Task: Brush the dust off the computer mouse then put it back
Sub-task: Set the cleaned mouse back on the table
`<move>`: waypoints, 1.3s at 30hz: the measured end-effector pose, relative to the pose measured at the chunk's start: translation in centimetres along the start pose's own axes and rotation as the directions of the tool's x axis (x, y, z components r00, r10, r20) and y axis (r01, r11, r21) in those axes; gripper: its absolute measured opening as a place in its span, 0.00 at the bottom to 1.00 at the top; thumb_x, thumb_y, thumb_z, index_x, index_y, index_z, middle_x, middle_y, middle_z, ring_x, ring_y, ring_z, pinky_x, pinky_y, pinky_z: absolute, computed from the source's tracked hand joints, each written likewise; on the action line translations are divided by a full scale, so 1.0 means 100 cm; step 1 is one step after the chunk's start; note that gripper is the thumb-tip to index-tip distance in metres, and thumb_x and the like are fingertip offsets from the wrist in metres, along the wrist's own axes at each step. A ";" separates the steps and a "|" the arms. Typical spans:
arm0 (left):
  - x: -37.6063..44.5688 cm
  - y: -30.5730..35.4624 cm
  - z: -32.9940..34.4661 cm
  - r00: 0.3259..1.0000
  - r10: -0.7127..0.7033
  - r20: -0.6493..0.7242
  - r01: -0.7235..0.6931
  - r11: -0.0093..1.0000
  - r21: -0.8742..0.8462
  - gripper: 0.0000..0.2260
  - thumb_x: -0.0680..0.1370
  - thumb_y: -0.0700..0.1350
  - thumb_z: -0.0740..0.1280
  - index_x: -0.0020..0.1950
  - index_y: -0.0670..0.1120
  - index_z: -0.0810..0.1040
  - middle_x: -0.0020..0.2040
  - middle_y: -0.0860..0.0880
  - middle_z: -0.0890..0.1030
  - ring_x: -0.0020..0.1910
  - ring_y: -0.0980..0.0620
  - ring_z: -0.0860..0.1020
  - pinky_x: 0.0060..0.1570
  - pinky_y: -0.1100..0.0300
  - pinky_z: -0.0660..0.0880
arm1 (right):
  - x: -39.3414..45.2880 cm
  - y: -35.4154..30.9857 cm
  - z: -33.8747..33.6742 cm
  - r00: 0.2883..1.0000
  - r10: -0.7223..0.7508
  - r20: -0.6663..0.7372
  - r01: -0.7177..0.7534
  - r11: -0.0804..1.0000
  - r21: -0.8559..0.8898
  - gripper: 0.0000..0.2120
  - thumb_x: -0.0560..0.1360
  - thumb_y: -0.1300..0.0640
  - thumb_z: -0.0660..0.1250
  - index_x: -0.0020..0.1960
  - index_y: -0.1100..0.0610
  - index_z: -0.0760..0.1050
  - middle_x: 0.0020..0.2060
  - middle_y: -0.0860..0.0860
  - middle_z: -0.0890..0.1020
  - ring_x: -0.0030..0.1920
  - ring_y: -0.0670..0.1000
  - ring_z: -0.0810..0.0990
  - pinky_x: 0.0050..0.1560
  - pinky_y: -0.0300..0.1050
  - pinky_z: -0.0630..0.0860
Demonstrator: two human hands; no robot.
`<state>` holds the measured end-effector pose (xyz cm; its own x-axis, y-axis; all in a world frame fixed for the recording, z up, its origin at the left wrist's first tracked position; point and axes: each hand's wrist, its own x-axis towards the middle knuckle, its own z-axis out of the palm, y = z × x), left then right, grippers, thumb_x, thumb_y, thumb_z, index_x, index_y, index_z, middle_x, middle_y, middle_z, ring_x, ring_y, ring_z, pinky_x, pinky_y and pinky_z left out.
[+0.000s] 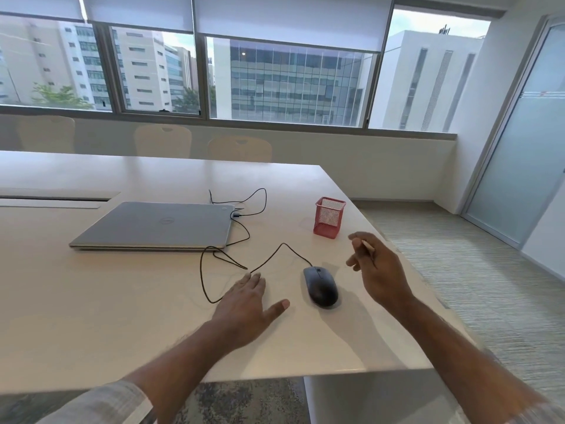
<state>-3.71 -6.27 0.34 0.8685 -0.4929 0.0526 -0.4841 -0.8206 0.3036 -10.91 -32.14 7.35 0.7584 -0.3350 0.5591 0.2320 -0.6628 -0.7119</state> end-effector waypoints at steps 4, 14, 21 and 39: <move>0.015 -0.006 -0.005 0.999 -0.020 0.031 0.020 1.000 0.007 0.58 0.64 0.82 0.34 0.84 0.45 0.50 0.85 0.47 0.50 0.84 0.51 0.48 0.79 0.55 0.45 | 0.026 -0.003 -0.008 0.999 -0.031 -0.042 0.029 0.999 -0.042 0.13 0.83 0.50 0.60 0.60 0.52 0.81 0.33 0.41 0.79 0.33 0.44 0.77 0.39 0.44 0.73; 0.032 -0.014 0.012 0.998 -0.058 -0.034 0.061 0.994 0.089 0.49 0.73 0.77 0.41 0.84 0.45 0.49 0.85 0.49 0.50 0.84 0.52 0.48 0.80 0.56 0.45 | 0.109 0.003 -0.006 0.991 -0.132 -0.013 0.129 0.981 -0.144 0.03 0.81 0.63 0.59 0.52 0.60 0.71 0.36 0.47 0.77 0.38 0.57 0.78 0.42 0.55 0.75; 0.034 -0.017 0.017 0.997 -0.060 -0.048 0.064 0.994 0.087 0.45 0.76 0.75 0.44 0.84 0.47 0.45 0.85 0.50 0.47 0.84 0.54 0.45 0.78 0.59 0.41 | 0.166 0.012 0.004 0.991 -0.135 -0.029 0.128 0.977 -0.172 0.02 0.76 0.65 0.68 0.45 0.60 0.76 0.35 0.46 0.81 0.37 0.53 0.78 0.40 0.41 0.74; 0.033 -0.018 0.017 0.998 -0.055 -0.040 0.058 0.993 0.099 0.43 0.77 0.75 0.43 0.84 0.49 0.41 0.85 0.52 0.42 0.83 0.57 0.41 0.74 0.63 0.35 | 0.210 0.037 0.052 0.969 0.102 0.226 0.027 0.862 -0.506 0.10 0.70 0.67 0.58 0.40 0.59 0.77 0.42 0.55 0.85 0.45 0.59 0.81 0.45 0.51 0.79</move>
<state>-0.15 -6.94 -1.61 0.8972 -0.4355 0.0738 -0.4409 -0.8727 0.2100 9.00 -38.18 14.21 0.8962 -0.2408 0.3727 -0.0875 -0.9193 -0.3838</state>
